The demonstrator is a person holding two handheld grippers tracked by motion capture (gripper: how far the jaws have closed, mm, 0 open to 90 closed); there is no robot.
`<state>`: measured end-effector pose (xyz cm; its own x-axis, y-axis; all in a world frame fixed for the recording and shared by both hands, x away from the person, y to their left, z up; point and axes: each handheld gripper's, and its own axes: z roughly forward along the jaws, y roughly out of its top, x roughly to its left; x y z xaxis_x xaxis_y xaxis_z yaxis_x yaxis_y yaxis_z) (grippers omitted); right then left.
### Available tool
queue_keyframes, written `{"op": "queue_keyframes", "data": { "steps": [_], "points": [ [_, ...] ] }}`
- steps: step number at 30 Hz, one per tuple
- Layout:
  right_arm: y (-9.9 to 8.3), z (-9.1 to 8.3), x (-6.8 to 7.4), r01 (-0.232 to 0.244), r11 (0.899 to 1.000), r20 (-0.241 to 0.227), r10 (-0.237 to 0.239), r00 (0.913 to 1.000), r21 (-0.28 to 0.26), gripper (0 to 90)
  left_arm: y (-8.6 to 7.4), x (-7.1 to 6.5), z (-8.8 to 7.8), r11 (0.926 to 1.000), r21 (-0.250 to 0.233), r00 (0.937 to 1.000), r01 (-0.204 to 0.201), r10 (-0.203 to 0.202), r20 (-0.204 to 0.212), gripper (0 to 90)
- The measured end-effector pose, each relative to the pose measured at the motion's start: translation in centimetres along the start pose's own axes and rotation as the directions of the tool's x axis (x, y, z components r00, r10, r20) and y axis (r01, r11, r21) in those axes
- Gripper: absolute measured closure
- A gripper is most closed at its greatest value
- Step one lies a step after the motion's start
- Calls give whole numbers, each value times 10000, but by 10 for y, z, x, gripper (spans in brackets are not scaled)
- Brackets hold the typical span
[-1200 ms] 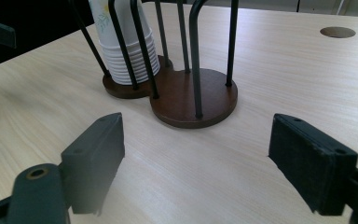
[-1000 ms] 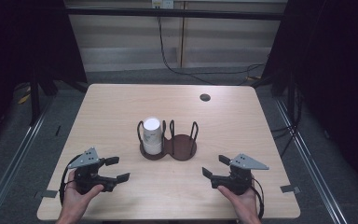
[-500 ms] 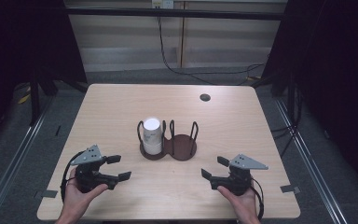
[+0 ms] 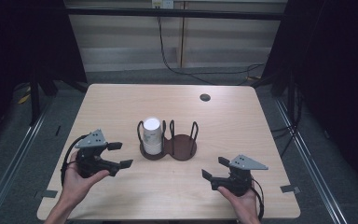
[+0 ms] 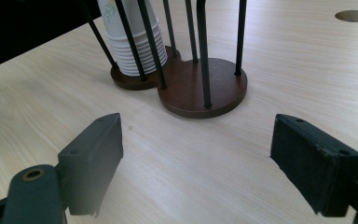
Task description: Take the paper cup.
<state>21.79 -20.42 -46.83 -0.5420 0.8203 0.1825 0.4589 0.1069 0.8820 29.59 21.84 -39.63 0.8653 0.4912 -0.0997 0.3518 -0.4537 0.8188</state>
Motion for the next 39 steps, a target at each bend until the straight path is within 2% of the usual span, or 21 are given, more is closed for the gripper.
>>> {"op": "queue_keyframes", "data": {
  "steps": [2,6,7,12,13,14,16,17,20,24,26,28,29,30,32,35,36,37,39],
  "points": [
    [0,0,0,-3,10000,-28,3,10000,6,162,9,5,2,9999,62,10000,-80,80,-25,231],
    [0,-1,-1,-27,10000,-80,27,10000,14,163,18,7,4,9999,107,10000,-93,93,-23,227],
    [-1,-2,-1,-6,10000,-42,6,10000,-3,162,24,8,4,9995,188,9996,-249,251,-88,228],
    [-1,-1,0,-30,10000,-72,30,10000,47,162,35,12,5,9985,311,9990,-448,450,-69,229],
    [-1,-1,0,-21,10000,-98,22,9999,53,162,38,12,6,9986,380,9993,-363,364,0,230],
    [-1,0,0,36,10000,-126,-34,9999,87,162,41,14,6,9976,496,9988,-491,494,-60,233],
    [-1,0,0,9,9999,-100,-8,9999,100,162,45,14,7,9975,529,9988,-480,480,-3,234],
    [-1,1,0,0,9999,-149,2,9999,124,162,50,15,8,9959,703,9983,-574,576,-11,234],
    [-1,1,0,2,9999,-183,1,9998,131,162,56,16,8,9954,730,9980,-624,633,-93,235],
    [0,1,1,46,9999,-220,-44,9997,90,162,69,17,9,9915,994,9963,-842,856,-99,233],
    [0,0,1,49,10000,-367,-46,9993,78,172,76,15,7,9837,1352,9912,-1186,1253,-420,230],
    [0,0,1,67,10000,-398,-64,9992,69,172,80,14,9,9838,1424,9932,-1089,1137,-262,237],
    [0,0,1,67,10000,-398,-64,9992,69,172,82,14,11,9798,1580,9916,-1227,1276,-213,237],
    [0,1,1,67,10000,-416,-64,9991,69,172,84,13,13,9788,1644,9917,-1219,1268,-198,248],
    [0,1,1,27,10000,-424,-24,9991,81,172,90,15,16,9696,1985,9886,-1431,1494,-171,258],
    [0,0,1,58,9999,-415,-55,9991,86,172,97,18,20,9646,2215,9889,-1429,1483,-79,261],
    [0,0,1,54,9999,-414,-50,9991,88,175,99,19,22,9595,2377,9877,-1511,1562,-27,266],
    [0,0,1,48,9999,-448,-43,9990,112,178,101,18,24,9591,2424,9885,-1458,1514,-44,271],
    [0,0,0,42,9999,-528,-33,9986,159,177,106,20,26,9468,2745,9851,-1682,1712,132,271]
  ]
}}
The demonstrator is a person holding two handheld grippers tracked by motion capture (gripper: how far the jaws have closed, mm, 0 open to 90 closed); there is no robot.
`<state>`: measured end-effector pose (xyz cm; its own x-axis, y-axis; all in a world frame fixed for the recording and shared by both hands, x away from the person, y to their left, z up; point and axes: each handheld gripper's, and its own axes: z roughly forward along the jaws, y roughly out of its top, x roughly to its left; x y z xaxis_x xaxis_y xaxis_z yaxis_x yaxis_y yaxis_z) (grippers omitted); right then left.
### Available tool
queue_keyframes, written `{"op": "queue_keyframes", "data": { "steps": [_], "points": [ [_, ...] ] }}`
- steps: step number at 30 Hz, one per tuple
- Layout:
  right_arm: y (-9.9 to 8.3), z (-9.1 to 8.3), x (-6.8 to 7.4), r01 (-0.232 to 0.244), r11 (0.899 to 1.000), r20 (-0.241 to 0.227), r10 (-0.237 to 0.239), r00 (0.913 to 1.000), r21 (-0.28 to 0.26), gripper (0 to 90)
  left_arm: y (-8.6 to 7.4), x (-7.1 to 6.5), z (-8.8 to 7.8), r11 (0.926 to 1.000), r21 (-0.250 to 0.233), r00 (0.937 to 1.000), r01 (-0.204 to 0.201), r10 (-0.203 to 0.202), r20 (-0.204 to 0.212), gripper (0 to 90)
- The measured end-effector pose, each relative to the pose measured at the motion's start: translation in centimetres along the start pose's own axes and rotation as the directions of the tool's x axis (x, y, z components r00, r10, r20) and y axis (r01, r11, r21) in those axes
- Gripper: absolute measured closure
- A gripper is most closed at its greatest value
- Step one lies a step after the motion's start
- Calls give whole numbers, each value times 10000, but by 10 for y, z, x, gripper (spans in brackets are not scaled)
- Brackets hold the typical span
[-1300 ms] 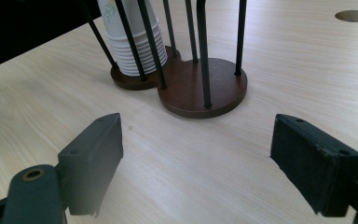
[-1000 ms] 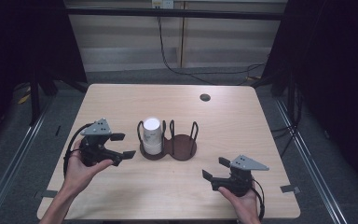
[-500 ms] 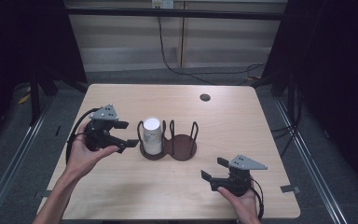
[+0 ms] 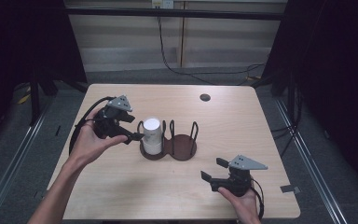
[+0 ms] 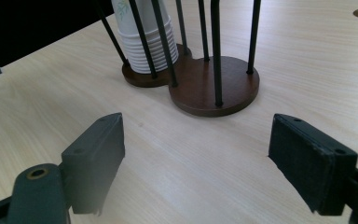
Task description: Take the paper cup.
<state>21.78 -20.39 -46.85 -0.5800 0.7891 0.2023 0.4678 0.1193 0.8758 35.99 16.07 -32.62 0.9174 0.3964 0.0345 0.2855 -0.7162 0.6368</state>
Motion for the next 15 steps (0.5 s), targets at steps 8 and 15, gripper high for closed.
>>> {"op": "queue_keyframes", "data": {
  "steps": [8,15],
  "points": [
    [0,0,-2,45,10000,-100,-45,9999,22,171,16,6,13,9979,641,9999,108,-111,48,260],
    [0,0,-1,76,10000,-142,-75,9999,57,170,28,13,22,9965,828,9993,100,-130,354,255]
  ]
}}
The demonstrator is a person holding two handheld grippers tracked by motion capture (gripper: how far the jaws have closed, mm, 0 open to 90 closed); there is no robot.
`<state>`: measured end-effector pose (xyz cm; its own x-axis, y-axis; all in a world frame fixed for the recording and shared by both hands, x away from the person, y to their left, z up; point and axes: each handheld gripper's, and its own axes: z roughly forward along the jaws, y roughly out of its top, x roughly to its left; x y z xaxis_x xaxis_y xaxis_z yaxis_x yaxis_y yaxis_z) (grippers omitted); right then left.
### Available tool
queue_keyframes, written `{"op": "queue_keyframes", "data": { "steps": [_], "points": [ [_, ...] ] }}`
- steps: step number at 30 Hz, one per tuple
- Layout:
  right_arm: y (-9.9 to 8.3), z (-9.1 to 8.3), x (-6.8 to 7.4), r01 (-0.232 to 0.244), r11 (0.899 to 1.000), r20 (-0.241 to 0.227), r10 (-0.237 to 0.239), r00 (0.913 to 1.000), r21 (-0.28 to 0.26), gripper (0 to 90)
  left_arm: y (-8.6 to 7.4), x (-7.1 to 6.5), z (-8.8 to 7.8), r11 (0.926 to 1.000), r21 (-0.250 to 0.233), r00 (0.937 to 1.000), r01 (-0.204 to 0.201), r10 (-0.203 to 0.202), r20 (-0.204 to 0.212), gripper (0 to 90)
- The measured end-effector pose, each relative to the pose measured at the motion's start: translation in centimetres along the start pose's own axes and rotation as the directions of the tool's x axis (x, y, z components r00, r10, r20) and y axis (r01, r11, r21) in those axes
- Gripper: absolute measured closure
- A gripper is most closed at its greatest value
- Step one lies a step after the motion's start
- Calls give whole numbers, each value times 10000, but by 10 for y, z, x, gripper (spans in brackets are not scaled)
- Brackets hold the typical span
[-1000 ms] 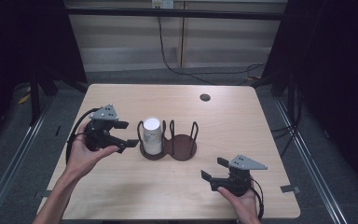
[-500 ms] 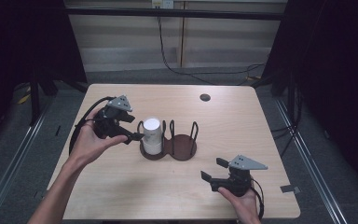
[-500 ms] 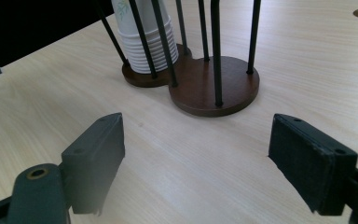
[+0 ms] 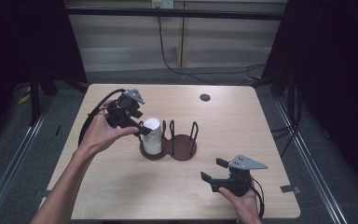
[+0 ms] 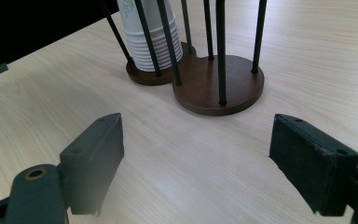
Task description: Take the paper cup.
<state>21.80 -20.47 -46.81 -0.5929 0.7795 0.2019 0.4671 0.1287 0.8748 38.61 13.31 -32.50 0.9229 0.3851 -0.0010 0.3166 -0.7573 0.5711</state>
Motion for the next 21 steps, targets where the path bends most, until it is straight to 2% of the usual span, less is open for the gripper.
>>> {"op": "queue_keyframes", "data": {
  "steps": [2,5,6,7,9,10,12,17,18,19,21],
  "points": [
    [0,0,0,19,10000,-17,-19,10000,11,164,3,1,2,9996,244,9999,-150,151,-37,260],
    [-1,0,0,130,9999,-118,-129,9998,79,147,7,4,6,9994,288,9998,-173,176,-84,254],
    [-1,0,0,107,9999,-122,-106,9999,57,147,8,5,8,9989,435,9998,-194,195,-8,239],
    [-1,0,0,148,9999,-126,-147,9998,73,146,10,5,10,9987,498,9999,-47,41,130,238],
    [-1,0,0,152,9998,-126,-150,9998,143,142,13,7,17,9975,702,9998,-90,75,210,253],
    [-1,0,0,145,9998,-126,-143,9998,159,142,13,8,19,9965,773,9994,-303,289,191,261],
    [-1,0,0,131,9998,-132,-129,9998,152,142,14,9,21,9952,896,9990,-390,368,255,267],
    [-1,1,0,100,9998,-189,-97,9998,189,148,17,11,31,9939,1064,9993,-288,262,258,296],
    [-1,1,0,134,9997,-229,-130,9997,185,149,17,12,32,9928,1153,9990,-320,283,334,290],
    [-1,1,0,133,9997,-221,-129,9997,195,149,18,12,34,9925,1205,9993,-188,147,356,290],
    [-1,1,0,145,9997,-248,-140,9996,211,149,19,12,37,9894,1436,9995,-230,195,258,303]
  ]
}}
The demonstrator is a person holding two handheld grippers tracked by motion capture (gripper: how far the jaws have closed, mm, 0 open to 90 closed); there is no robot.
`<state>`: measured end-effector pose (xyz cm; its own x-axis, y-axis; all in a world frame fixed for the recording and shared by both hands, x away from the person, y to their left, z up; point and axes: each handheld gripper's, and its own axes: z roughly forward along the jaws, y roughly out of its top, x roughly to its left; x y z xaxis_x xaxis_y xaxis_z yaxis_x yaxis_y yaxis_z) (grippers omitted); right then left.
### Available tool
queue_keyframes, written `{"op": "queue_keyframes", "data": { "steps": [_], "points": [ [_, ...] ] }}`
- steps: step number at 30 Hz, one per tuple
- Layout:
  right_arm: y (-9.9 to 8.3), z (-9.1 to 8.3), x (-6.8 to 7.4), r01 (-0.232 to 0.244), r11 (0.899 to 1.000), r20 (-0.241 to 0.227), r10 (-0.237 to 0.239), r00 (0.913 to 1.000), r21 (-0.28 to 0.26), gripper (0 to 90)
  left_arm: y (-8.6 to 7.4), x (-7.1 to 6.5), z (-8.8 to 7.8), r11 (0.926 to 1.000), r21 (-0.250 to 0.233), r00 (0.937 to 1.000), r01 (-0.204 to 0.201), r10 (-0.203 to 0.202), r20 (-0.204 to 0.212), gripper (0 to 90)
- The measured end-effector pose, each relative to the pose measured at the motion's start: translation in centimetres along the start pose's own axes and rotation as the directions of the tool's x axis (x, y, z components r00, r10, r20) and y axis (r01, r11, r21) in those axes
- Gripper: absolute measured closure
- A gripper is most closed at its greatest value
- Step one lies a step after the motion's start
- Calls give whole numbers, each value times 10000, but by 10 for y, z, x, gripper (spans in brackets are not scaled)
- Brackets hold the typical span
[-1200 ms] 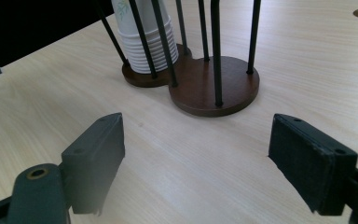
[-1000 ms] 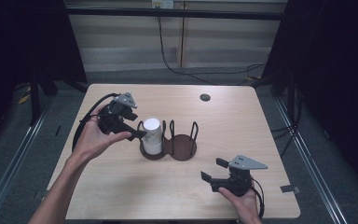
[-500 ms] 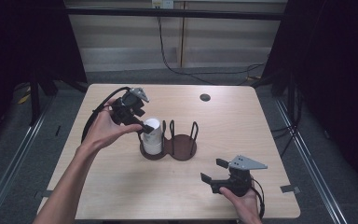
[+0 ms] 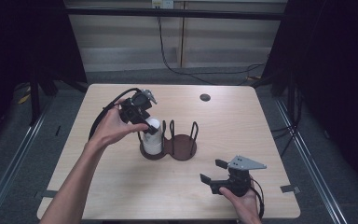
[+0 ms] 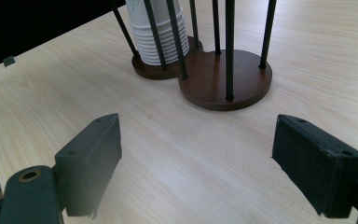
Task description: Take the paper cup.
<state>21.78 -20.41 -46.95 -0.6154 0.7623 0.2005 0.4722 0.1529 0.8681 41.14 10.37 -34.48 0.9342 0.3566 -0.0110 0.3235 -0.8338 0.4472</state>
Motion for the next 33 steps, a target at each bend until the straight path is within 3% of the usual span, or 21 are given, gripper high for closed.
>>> {"op": "queue_keyframes", "data": {
  "steps": [5,7,8,11,17,19,24,33],
  "points": [
    [0,1,0,12,10000,-27,-12,10000,36,149,1,2,6,9996,14,9996,290,-290,61,289],
    [0,1,1,10,10000,-40,-9,10000,65,149,2,4,9,9998,190,9999,110,-113,129,297],
    [0,1,1,10,10000,-40,-9,10000,65,149,1,3,10,9995,155,9995,287,-289,155,297],
    [0,1,0,43,10000,-38,-43,10000,69,148,3,5,13,9996,258,9997,148,-153,173,307],
    [0,0,0,58,10000,61,-58,10000,-6,149,5,6,20,9984,457,9993,322,-330,164,330],
    [0,0,0,-1,10000,79,1,10000,0,150,6,5,19,9985,494,9995,236,-245,175,335],
    [0,1,0,47,10000,44,-47,10000,13,151,8,6,20,9965,645,9984,537,-547,136,342],
    [0,1,0,46,10000,55,-46,10000,41,153,9,6,19,9960,646,9980,616,-621,62,345]
  ]
}}
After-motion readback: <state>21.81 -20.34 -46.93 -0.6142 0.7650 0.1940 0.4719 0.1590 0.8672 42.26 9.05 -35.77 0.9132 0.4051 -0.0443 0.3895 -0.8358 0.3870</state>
